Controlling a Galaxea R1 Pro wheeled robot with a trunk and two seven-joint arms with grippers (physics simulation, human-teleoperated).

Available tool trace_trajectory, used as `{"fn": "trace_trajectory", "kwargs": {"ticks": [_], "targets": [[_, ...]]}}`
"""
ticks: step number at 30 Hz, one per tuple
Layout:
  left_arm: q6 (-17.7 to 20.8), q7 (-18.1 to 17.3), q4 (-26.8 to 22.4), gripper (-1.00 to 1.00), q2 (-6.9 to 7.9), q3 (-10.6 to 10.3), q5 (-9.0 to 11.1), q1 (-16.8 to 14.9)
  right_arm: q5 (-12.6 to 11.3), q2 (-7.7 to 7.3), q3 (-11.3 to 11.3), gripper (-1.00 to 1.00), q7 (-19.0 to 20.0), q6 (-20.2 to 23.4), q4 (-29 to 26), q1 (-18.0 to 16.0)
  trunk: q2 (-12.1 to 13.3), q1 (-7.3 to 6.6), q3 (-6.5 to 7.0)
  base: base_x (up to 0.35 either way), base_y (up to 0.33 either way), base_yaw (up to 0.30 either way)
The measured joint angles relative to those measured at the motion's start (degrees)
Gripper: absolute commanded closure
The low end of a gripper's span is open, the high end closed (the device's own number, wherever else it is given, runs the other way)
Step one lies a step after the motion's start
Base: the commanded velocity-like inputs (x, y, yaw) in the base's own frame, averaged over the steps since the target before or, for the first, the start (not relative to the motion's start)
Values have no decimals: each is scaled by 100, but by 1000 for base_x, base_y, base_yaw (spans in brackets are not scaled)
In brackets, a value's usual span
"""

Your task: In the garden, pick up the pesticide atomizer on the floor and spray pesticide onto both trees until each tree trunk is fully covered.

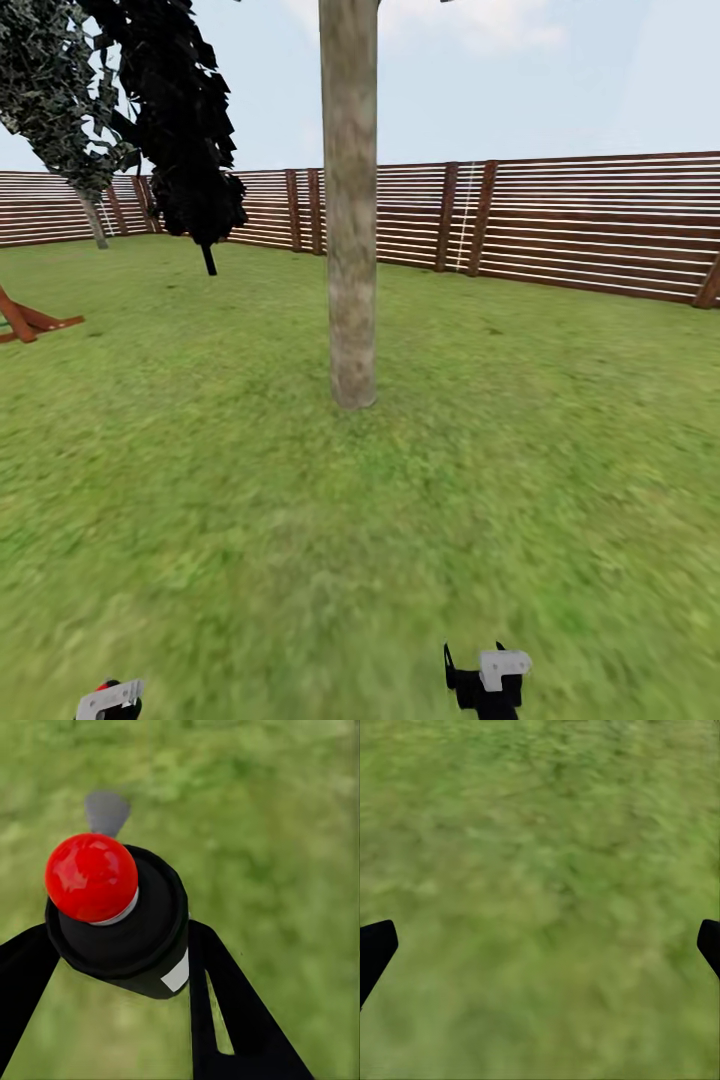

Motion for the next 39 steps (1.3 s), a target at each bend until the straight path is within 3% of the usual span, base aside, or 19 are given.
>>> {"fn": "trace_trajectory", "kwargs": {"ticks": [25, 32, 34, 36, 39], "targets": [[-6, 0, -1, 100, 0, 0, 0, 1, 0, 0, 0, -100, 0, 0, 2, 0, 0, 0, 0, 340, 0, -1], [0, 0, -1, 100, 24, 9, 0, -2, 47, 81, 45, -100, 13, 0, 5, 0, 0, 0, 19, 340, 0, -97], [0, 0, -1, 100, 26, 9, 0, -2, 104, 77, 178, -100, 16, -1, -9, 2, 0, 0, 20, 340, 0, -9], [0, 0, -1, 100, 26, 9, 0, -2, 267, 65, 529, -100, 10, -4, -9, 1, 0, 0, 21, 340, 0, -3], [0, 0, -8, 100, 26, 9, 0, 0, 390, -15, 810, -100, -20, -1, -5, 3, 0, 0, 21, 340, 0, -1]]}}
